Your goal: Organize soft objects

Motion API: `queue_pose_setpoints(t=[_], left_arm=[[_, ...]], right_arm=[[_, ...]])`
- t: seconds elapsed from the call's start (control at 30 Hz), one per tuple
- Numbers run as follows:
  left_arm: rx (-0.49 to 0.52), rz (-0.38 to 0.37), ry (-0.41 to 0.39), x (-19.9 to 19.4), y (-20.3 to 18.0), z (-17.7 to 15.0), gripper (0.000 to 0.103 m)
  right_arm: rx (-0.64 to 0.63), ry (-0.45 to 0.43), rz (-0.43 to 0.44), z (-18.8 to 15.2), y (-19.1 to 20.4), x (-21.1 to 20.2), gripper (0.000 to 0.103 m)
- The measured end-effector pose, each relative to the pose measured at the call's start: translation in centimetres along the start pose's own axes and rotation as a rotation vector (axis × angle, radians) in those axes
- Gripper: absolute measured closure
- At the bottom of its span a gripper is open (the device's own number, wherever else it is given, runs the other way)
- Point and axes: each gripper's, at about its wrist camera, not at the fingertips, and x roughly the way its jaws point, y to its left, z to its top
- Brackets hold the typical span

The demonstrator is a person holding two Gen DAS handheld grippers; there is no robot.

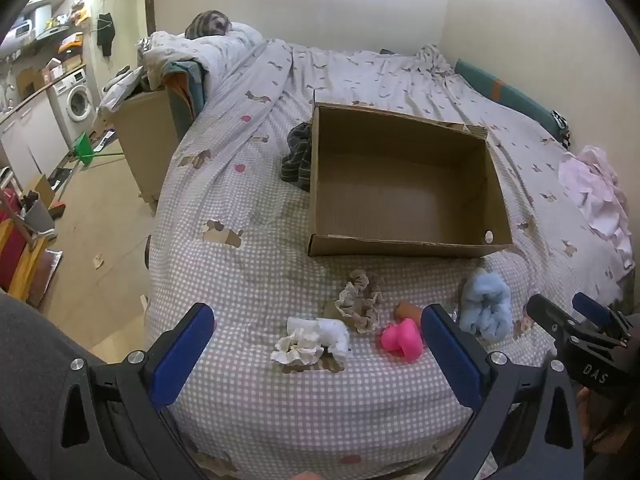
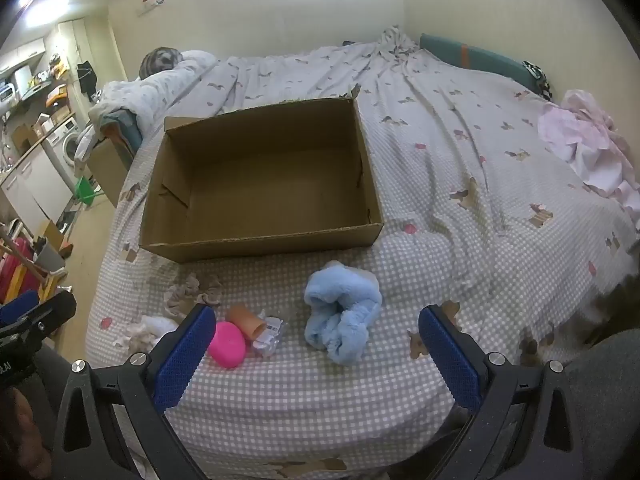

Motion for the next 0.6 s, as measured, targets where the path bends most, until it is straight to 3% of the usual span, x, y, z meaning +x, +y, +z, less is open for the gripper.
queue_pose_setpoints(t=[0.6], left_arm=[[-0.003,0.015,0.01,0.01,0.42,-0.22,0.0]], right_arm=[[-0.006,-0.001,-0.01,0.05,0.18,0.07,0.0]])
